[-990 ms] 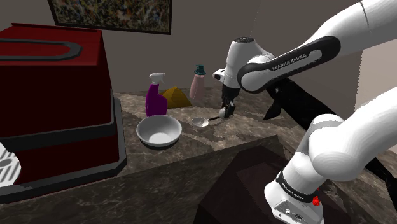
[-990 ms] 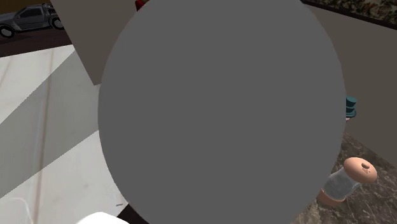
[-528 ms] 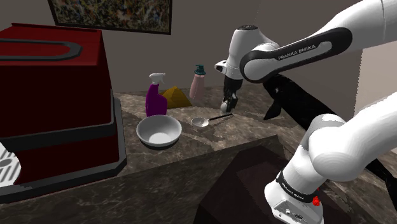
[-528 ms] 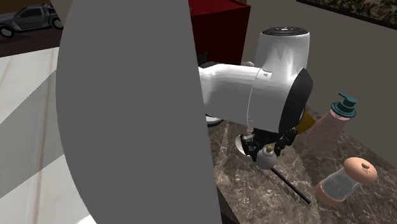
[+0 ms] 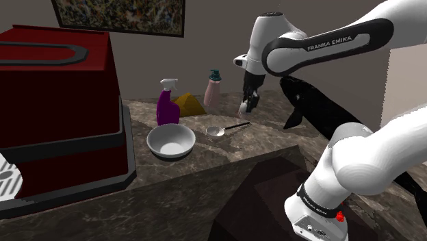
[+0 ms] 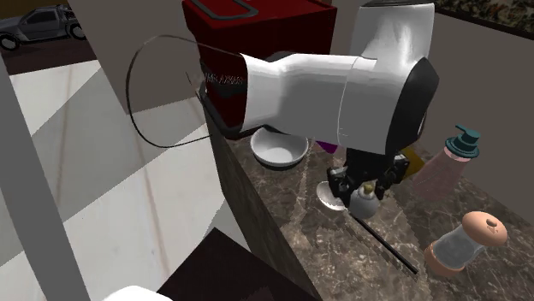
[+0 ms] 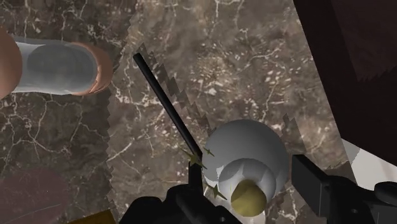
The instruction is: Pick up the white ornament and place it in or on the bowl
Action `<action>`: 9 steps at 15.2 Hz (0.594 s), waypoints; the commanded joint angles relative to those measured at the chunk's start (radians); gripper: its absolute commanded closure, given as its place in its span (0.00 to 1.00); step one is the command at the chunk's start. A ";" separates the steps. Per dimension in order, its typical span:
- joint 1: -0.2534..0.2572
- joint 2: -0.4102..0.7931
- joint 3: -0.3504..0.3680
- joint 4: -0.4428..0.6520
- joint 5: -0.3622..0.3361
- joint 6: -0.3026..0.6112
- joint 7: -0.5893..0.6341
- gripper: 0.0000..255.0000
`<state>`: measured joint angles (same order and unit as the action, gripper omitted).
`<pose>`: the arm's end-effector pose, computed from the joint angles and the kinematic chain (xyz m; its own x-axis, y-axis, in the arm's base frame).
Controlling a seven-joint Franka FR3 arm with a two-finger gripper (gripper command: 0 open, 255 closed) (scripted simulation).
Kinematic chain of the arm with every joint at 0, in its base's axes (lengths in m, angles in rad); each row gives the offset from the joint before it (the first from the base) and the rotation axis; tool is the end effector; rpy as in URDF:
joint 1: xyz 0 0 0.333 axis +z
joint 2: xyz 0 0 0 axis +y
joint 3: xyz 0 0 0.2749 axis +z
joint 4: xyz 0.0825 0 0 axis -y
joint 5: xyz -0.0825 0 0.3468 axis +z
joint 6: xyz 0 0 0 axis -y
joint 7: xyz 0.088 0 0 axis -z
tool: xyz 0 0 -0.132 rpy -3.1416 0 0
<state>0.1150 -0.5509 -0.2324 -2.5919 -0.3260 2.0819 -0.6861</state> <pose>0.3649 -0.0615 0.3942 0.7295 0.6784 -0.0869 0.6830 -0.7158 0.1453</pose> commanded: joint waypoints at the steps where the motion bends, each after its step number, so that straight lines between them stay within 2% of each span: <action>1: 0.016 0.016 0.020 0.026 0.016 -0.015 0.020 1.00; 9: 0.111 0.190 0.143 0.167 0.097 -0.015 0.182 1.00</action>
<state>0.2125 -0.3881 -0.1076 -2.4565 -0.2411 2.0754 -0.5269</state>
